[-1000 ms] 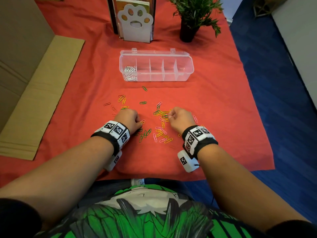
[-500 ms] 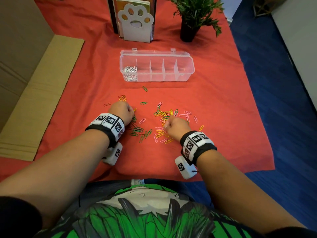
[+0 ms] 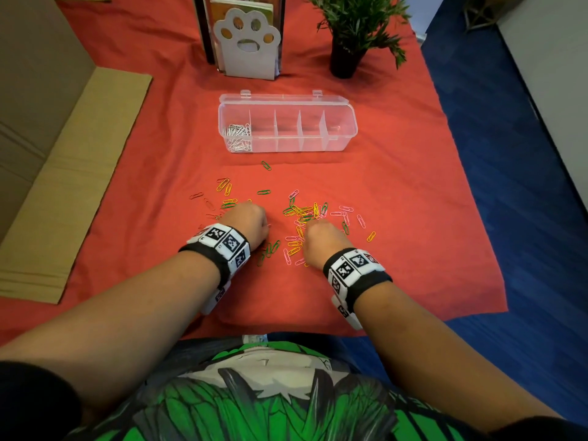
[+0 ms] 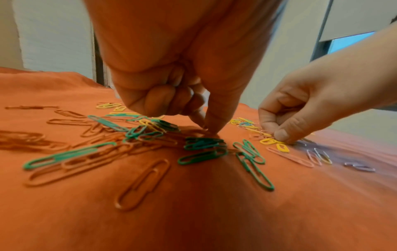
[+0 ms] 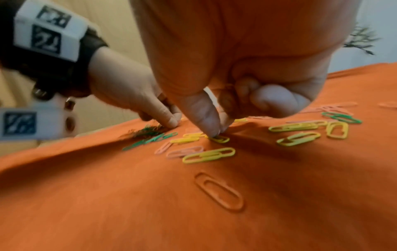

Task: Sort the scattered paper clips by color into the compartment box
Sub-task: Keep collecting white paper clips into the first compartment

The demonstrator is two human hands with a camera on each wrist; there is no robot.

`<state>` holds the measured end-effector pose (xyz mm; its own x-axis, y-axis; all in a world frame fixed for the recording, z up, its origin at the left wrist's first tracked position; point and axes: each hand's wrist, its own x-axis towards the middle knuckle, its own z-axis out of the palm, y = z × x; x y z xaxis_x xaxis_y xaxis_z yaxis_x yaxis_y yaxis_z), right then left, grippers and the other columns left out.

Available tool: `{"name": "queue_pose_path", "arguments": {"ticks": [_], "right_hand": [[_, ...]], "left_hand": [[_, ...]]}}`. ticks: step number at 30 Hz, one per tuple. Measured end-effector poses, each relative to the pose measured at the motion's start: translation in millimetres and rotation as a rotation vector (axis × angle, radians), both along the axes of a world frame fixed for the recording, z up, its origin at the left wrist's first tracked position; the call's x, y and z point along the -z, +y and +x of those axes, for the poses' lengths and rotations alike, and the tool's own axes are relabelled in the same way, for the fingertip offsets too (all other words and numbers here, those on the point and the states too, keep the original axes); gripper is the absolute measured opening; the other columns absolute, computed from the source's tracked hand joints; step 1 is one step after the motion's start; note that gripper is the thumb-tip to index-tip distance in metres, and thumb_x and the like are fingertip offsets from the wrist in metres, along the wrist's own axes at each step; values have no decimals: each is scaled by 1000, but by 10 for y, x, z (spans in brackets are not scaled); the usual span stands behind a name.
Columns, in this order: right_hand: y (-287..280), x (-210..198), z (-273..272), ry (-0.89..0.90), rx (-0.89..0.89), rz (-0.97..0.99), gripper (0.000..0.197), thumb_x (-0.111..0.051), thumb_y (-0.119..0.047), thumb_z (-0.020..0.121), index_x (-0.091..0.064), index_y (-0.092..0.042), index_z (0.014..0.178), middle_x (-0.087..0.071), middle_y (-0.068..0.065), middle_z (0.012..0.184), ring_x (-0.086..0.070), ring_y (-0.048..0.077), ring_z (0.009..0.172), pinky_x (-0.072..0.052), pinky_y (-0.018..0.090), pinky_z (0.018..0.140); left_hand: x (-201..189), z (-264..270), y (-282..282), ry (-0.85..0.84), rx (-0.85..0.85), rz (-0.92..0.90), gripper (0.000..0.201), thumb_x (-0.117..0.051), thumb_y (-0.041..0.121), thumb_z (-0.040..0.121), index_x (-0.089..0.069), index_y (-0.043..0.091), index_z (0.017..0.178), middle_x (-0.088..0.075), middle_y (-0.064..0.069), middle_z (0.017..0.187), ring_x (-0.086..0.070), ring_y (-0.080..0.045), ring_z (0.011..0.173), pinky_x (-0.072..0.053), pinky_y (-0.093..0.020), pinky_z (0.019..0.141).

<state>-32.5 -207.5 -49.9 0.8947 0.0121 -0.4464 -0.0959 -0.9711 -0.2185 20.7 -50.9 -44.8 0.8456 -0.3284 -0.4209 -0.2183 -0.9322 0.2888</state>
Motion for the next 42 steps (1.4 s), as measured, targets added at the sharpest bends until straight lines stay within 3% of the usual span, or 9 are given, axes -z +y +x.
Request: {"name": "queue_pose_path", "arguments": {"ticks": [4, 7, 10, 12, 16, 22, 26, 31, 42], "right_hand": [[-130, -16, 100, 76, 256, 304, 12, -49, -18, 88, -58, -16, 80, -65, 9, 82, -60, 27, 81, -43, 30, 68], [-208, -99, 98, 134, 658, 961, 8, -51, -14, 69, -49, -19, 64, -42, 0, 58, -37, 14, 47, -28, 24, 48], [-283, -169, 85, 180, 863, 1482, 13, -40, -12, 73, -47, -11, 63, -40, 3, 60, -35, 12, 47, -31, 23, 48], [-299, -166, 100, 219, 949, 1613, 24, -35, -15, 84, -48, -10, 63, -47, 4, 60, -40, 14, 50, -35, 24, 49], [-207, -77, 146, 204, 950, 1389, 21, -45, -12, 90, -50, -15, 69, -43, -3, 55, -37, 7, 42, -31, 18, 41], [-119, 72, 128, 11, 270, 572, 16, -57, -10, 85, -71, -17, 88, -50, -17, 52, -42, -3, 50, -33, 14, 51], [-170, 123, 70, -3, 173, 394, 20, -56, -11, 84, -74, -15, 90, -54, -7, 61, -48, 8, 58, -35, 19, 60], [-331, 95, 100, -85, 244, 307, 26, -50, -2, 80, -74, -12, 85, -45, -14, 60, -47, 10, 61, -40, 20, 66], [-163, 151, 3, -155, -35, 77, 20, -55, -11, 81, -58, -4, 100, -51, 15, 108, -55, 35, 103, -50, 39, 88]], "left_hand": [[-104, 38, -35, 204, -234, -231, 22, -46, 22, 89, -62, 7, 87, -64, -19, 94, -58, -33, 91, -42, -32, 73], [-170, 65, -18, 604, -613, -771, 13, -38, 15, 75, -47, 15, 65, -48, -2, 52, -40, -20, 49, -28, -21, 43], [-264, 87, 48, 880, -722, -1088, 13, -34, 14, 55, -44, 13, 63, -51, -2, 51, -43, -14, 41, -32, -16, 45], [-281, 88, 41, 919, -736, -1154, 22, -34, 14, 58, -53, 10, 69, -56, -4, 55, -51, -14, 43, -40, -16, 45], [-88, 28, -87, 603, -596, -752, 23, -51, 21, 85, -58, 17, 63, -46, 3, 50, -40, -11, 40, -32, -17, 44], [105, -207, -129, 157, -86, -191, 28, -76, 41, 69, -57, 21, 65, -57, 5, 60, -54, -14, 62, -39, -23, 61], [110, -188, -105, 98, -41, -103, 24, -78, 32, 66, -57, 24, 73, -62, 1, 76, -57, -18, 76, -39, -23, 67], [45, -98, -48, 42, -58, -167, 12, -67, 15, 77, -69, 16, 89, -70, -5, 91, -63, -23, 92, -40, -21, 74], [96, -144, -109, -11, 236, -37, 20, -67, 27, 79, -67, 16, 95, -64, -8, 105, -61, -27, 100, -46, -29, 83]]}}
